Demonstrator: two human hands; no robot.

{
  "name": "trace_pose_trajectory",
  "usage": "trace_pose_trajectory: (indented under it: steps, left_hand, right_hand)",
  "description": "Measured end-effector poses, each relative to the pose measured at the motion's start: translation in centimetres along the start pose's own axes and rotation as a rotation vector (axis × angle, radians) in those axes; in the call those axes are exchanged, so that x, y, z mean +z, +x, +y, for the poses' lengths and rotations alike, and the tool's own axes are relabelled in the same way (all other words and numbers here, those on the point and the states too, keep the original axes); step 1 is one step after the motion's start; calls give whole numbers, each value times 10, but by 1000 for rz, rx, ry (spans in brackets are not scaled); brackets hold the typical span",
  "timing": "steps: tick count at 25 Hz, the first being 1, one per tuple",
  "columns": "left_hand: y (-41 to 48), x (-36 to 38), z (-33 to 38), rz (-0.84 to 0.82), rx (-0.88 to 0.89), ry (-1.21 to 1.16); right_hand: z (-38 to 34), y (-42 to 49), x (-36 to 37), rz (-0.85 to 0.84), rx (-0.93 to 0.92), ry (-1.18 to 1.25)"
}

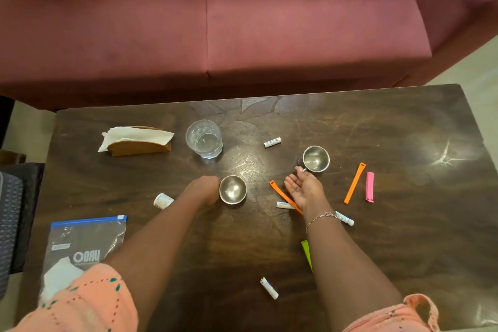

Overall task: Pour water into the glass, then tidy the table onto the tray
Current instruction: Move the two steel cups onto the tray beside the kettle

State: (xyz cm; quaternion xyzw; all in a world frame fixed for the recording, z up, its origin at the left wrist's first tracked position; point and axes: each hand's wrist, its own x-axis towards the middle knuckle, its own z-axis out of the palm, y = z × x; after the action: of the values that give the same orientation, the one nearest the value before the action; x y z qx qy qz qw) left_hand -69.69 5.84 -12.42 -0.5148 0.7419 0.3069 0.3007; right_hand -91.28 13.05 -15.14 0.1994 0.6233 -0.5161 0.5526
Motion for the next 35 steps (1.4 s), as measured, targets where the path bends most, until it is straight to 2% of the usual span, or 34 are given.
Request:
trace_pose_trajectory:
  steps: [3,8,13,16,23,35]
  left_hand:
    - [-3,15,0,-55,-88,-69]
    - [-16,35,7,-44,-245,-541]
    - [-46,30,14,-104,-257,-955]
    - [-72,27,3,-151,-254,-1116]
    - [-156,35,-68,-106,-211,-1294]
    - [-304,46,-238,142,-145,-1334]
  right_hand:
    - [-2,2,-3,48,-49,-32]
    - [-9,-5,-12,51,-116,11]
    - [-3,-36,-11,-26,-171,26]
    - [15,-67,-1,-83,-214,-8]
    - [102,-157,28,-231,-296,-131]
    - [252,-287,103,-347,-318,-203]
